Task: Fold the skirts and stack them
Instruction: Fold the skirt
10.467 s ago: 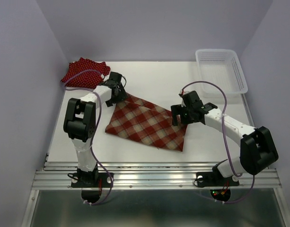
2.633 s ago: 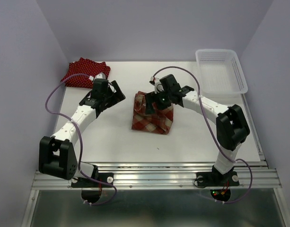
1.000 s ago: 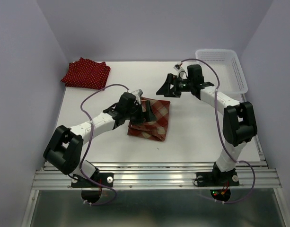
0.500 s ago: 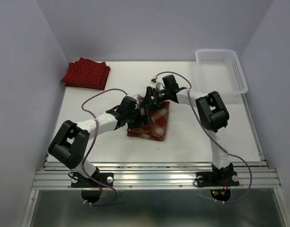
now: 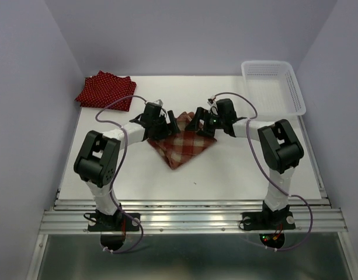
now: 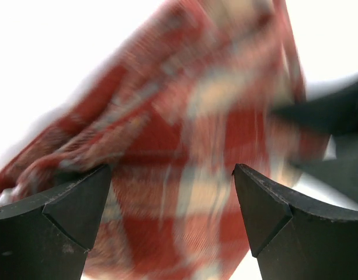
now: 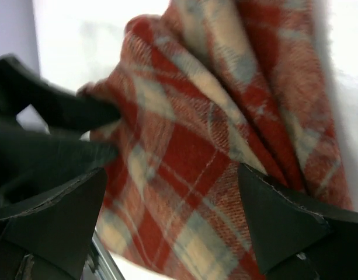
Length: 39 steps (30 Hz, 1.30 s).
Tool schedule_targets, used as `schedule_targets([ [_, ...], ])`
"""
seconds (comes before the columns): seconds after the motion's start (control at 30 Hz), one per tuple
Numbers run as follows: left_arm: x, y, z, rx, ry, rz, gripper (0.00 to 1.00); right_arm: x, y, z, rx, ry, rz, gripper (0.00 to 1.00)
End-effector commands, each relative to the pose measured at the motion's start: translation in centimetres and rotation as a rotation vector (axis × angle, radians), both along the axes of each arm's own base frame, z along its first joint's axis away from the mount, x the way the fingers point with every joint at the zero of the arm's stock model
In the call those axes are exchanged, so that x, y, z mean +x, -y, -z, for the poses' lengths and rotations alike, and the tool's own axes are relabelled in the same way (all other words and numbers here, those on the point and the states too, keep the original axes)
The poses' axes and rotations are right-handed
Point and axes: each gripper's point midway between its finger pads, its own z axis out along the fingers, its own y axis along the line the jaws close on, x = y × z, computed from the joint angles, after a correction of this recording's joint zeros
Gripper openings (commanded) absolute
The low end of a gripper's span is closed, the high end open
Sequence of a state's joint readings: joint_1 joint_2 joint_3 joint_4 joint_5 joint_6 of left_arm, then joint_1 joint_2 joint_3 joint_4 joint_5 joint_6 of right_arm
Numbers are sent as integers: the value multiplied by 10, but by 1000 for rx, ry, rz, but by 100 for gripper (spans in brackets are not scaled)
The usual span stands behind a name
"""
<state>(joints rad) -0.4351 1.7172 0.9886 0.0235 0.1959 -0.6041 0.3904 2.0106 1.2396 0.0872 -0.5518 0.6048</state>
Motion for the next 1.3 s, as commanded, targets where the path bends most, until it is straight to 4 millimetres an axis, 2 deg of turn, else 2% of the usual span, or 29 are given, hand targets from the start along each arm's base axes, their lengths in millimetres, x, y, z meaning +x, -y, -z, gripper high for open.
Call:
schedule_targets([
  [0.0, 57, -2, -4, 89, 88, 9, 99, -11, 29, 21, 4, -22, 188, 100],
  [0.07, 77, 1, -15, 82, 130, 25, 99, -19, 34, 9, 25, -5, 220, 100],
  [0.1, 95, 6, -28, 71, 170, 33, 99, -23, 37, 8, 30, -6, 240, 100],
  [0.13, 102, 8, -39, 59, 198, 46, 99, -26, 39, 7, 31, -4, 248, 100],
  [0.2, 107, 13, -48, 52, 209, 98, 99, -34, 44, 3, 33, 7, 254, 100],
  [0.23, 113, 19, -66, 34, 247, 126, 99, -37, 41, 0, 33, 19, 247, 100],
  [0.3, 115, 23, -84, 26, 294, 166, 99, -34, 41, -18, 42, 72, 242, 100],
  [0.33, 113, 26, -100, 13, 316, 185, 99, -33, 41, -24, 44, 89, 241, 100],
  [0.37, 111, 26, -107, 17, 329, 202, 99, -30, 42, -33, 46, 115, 242, 100],
  [0.4, 107, 24, -110, 22, 325, 204, 99, -26, 42, -52, 49, 172, 240, 100],
  [0.43, 105, 19, -122, 30, 345, 192, 99, -25, 43, -59, 42, 186, 238, 100],
  [0.47, 102, 16, -124, 44, 341, 178, 99, -19, 46, -72, 25, 233, 248, 100],
  [0.5, 96, 9, -117, 64, 322, 166, 99, -18, 50, -78, 9, 253, 258, 100],
  [0.53, 91, -1, -119, 98, 319, 131, 99, -20, 54, -92, -2, 280, 265, 100],
  [0.6, 81, -14, -112, 129, 299, 98, 99, -17, 67, -103, -55, 333, 304, 100],
  [0.63, 69, -22, -98, 150, 263, 78, 99, -20, 72, -112, -68, 353, 316, 100],
  [0.67, 61, -24, -91, 155, 239, 81, 99, -20, 76, -115, -83, 365, 327, 100],
  [0.7, 50, -28, -74, 164, 198, 83, 99, -20, 82, -117, -109, 379, 343, 100],
  [0.77, 40, -26, -69, 137, 183, 88, 99, -25, 86, -117, -128, 386, 342, 100],
  [0.8, 34, -27, -57, 134, 173, 86, 99, -26, 87, -116, -135, 384, 342, 100],
  [0.87, 29, -28, -53, 122, 168, 79, 99, -29, 89, -109, -148, 370, 335, 100],
  [1.03, 25, -23, -34, 109, 136, 104, 99, -34, 89, -96, -173, 333, 310, 100],
  [1.27, 23, -30, 7, 156, 32, 76, 99, -33, 93, -97, -209, 343, 305, 100],
])
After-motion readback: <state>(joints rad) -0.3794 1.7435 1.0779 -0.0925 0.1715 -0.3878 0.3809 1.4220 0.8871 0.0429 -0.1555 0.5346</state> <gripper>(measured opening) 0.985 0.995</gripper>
